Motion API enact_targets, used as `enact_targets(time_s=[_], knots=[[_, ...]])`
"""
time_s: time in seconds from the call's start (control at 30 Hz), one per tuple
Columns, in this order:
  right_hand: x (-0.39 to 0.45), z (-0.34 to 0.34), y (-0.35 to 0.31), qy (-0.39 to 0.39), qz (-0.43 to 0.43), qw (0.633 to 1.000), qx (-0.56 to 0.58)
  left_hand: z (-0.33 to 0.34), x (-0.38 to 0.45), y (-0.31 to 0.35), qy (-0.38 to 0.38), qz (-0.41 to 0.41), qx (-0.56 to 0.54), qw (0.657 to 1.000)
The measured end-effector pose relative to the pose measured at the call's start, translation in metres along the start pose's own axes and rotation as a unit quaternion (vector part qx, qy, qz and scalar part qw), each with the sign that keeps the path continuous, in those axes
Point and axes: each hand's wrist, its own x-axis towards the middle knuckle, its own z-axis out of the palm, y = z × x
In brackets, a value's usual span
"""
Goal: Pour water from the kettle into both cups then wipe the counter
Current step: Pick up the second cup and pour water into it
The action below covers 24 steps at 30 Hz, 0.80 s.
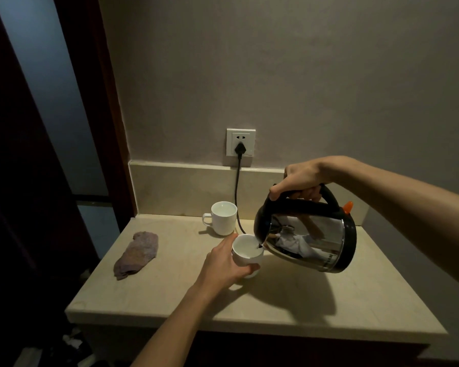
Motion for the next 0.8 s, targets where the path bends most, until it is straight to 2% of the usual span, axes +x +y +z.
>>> enact_targets(time_s=[0.8], knots=[[0.006,-0.003,-0.012,-0.02,0.011,0.999,-0.029,0.002,0.002,-0.001,-0.01,0.001,0.0,1.0]])
